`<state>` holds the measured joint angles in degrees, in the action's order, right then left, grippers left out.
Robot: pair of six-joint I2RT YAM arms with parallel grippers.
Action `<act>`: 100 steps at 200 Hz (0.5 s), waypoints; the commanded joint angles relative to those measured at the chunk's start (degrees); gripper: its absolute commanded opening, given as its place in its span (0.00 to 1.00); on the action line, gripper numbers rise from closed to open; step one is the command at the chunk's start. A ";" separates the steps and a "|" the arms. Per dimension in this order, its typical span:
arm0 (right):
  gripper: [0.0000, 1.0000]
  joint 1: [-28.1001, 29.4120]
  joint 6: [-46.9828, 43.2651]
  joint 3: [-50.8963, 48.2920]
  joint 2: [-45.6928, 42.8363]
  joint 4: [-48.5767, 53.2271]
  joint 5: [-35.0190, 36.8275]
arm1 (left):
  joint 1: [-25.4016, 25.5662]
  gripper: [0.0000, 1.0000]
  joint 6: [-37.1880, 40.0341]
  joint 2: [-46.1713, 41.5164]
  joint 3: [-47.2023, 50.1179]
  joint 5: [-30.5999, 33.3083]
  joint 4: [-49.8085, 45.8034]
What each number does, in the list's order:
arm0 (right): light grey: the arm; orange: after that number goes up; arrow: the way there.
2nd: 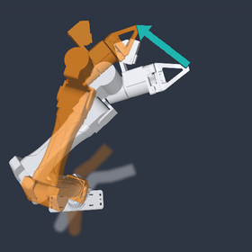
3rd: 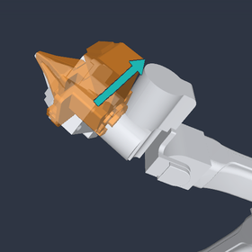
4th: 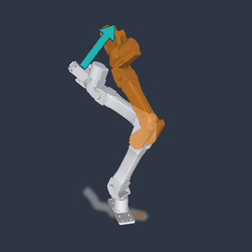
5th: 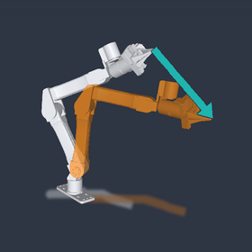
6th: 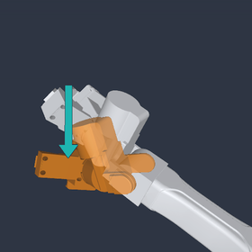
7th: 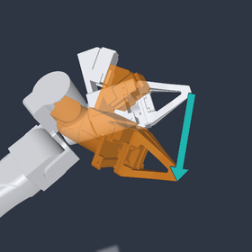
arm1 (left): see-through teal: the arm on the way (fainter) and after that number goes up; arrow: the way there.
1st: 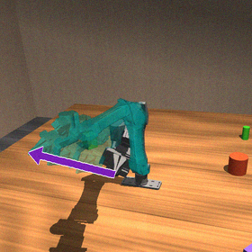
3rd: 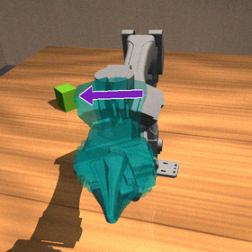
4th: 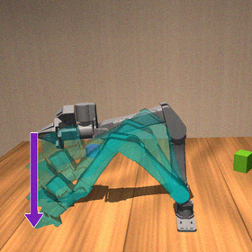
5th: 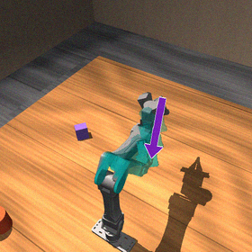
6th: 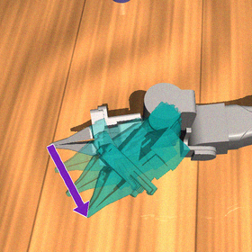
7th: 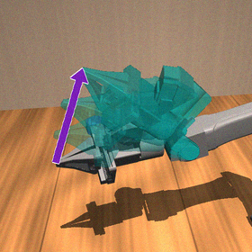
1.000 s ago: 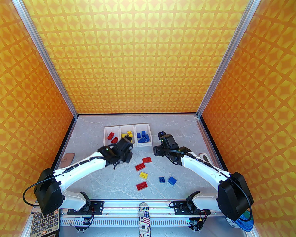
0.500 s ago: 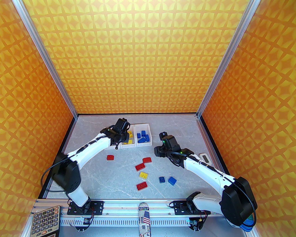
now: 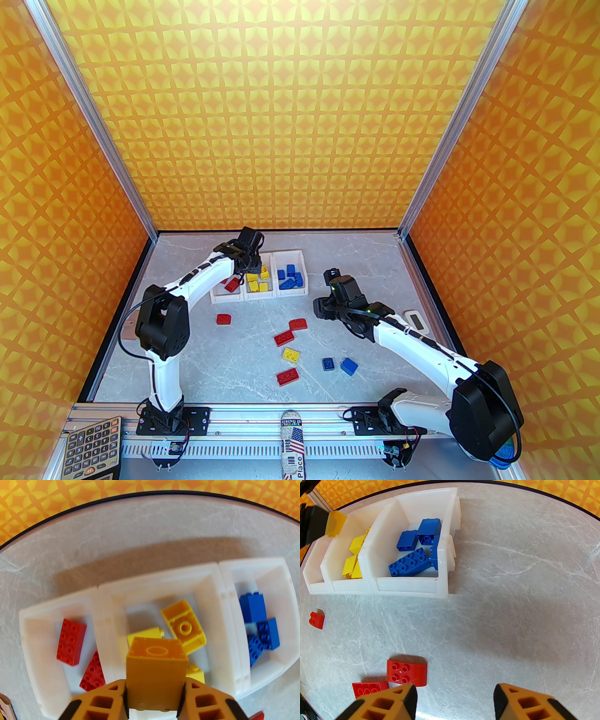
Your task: Sort the legos into containers by color
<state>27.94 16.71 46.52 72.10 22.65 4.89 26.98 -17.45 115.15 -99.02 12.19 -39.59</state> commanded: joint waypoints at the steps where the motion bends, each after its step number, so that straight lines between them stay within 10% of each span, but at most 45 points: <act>1: 0.59 -0.20 0.74 -0.18 0.02 -0.18 -0.49 | -0.43 0.41 0.67 1.95 -3.03 0.25 -2.15; 29: 0.59 -0.15 0.61 -0.20 0.24 -0.11 -0.40 | -0.60 0.66 0.67 2.03 -3.98 0.22 -2.34; 100: 0.59 -0.17 0.86 -0.87 1.76 -0.58 -1.83 | 0.48 0.70 -1.03 -9.07 7.19 0.21 1.07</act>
<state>27.94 16.73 46.52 72.69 22.65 4.54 26.98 -17.43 113.71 -96.97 12.16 -40.03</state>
